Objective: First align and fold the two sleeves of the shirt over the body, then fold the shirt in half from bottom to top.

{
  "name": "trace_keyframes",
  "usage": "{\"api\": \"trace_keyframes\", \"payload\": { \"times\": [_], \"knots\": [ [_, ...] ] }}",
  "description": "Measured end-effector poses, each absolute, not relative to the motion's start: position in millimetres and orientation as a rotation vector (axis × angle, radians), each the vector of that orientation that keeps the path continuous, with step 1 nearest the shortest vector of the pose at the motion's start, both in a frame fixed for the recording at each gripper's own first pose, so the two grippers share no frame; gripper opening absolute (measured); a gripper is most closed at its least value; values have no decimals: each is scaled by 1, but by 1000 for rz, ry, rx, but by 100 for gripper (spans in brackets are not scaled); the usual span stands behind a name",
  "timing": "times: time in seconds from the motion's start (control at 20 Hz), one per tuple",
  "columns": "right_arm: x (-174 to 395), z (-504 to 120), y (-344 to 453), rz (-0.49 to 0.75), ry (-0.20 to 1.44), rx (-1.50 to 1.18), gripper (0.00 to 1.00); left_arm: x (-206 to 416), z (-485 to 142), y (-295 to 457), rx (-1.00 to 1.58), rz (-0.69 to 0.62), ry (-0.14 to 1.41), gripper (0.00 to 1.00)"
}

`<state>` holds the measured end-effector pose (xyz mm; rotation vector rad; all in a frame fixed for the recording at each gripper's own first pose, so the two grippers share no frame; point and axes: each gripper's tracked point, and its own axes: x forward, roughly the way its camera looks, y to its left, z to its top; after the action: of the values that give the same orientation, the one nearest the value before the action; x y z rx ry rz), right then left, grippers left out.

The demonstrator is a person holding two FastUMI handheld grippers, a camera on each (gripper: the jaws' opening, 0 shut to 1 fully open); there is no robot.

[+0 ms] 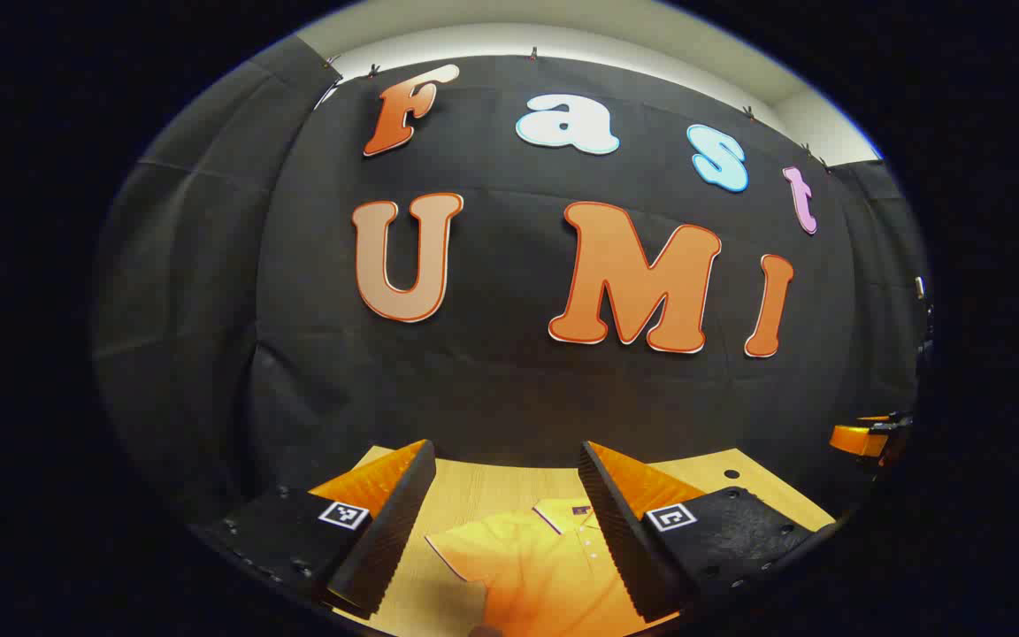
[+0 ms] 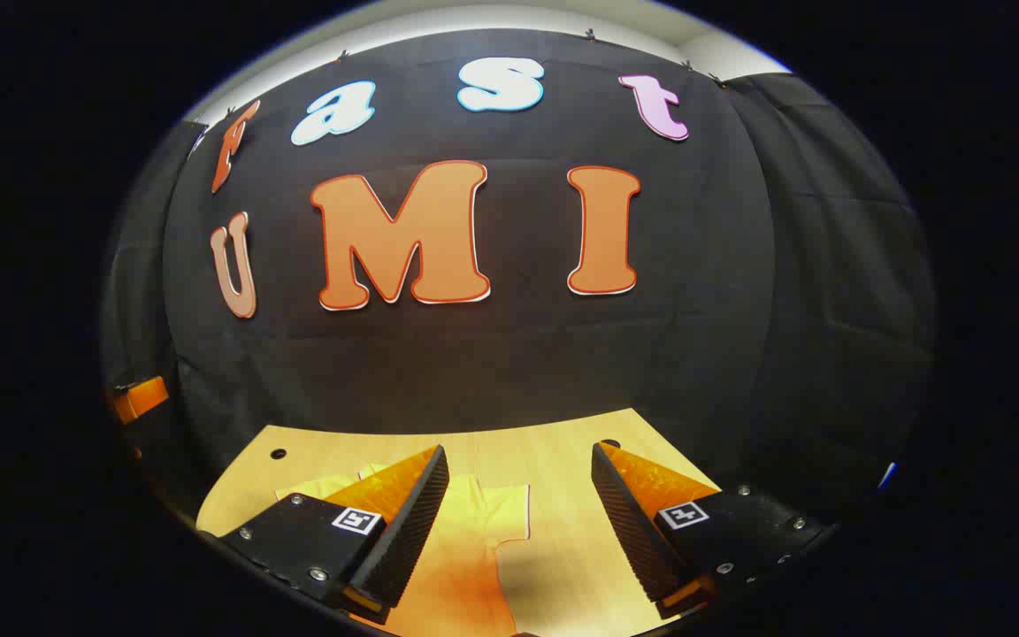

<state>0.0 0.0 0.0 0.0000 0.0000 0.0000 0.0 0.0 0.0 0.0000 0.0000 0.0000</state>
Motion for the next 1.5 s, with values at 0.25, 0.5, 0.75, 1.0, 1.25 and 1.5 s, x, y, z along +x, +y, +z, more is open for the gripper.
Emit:
{"api": "trace_keyframes", "payload": {
  "times": [0.25,0.5,0.75,1.0,1.25,1.5],
  "knots": [
    [11,7,3,18,12,-10,98,9,-4,-7,-28,3,14,98],
    [14,5,-3,22,25,-3,98,4,-2,-2,-2,21,10,98],
    [11,1,-2,33,37,-5,98,1,-4,0,-21,31,27,98],
    [10,1,-2,33,38,9,98,-4,-2,0,-16,33,25,98],
    [29,-18,-8,3,146,-35,98,-1,-14,0,-37,29,55,98],
    [91,-58,2,51,391,105,98,2,-27,1,-28,31,85,98]
  ]
}}
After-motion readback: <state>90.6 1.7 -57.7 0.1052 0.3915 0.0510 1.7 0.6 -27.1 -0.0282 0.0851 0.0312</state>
